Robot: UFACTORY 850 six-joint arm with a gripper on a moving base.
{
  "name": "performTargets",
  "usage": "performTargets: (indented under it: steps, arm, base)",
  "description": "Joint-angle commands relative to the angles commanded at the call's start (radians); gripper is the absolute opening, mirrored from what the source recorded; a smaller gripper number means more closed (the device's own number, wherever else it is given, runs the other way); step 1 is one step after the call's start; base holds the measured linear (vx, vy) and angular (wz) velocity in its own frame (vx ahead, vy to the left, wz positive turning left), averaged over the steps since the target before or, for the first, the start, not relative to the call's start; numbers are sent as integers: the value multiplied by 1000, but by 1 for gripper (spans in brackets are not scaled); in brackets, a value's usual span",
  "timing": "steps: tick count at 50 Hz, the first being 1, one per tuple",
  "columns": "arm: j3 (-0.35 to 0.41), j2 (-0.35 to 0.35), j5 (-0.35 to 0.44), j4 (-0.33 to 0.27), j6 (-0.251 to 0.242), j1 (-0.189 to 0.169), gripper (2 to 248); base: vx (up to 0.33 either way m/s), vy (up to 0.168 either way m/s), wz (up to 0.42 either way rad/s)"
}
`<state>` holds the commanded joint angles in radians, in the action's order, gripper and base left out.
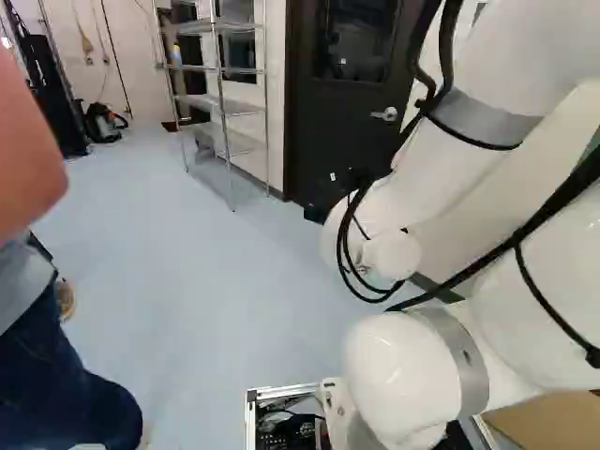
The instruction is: Open the door and move inside
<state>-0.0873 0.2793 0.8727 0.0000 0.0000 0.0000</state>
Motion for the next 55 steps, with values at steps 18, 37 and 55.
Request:
performTargets:
  steps: [18,37,55]
  arm:
    - [0,0,0,0,0,0,247]
    - [0,0,0,0,0,0,247]
    - [0,0,0,0,0,0,247]
  base:
    - [0,0,0]
    - [0,0,0]
    - [0,0,0]
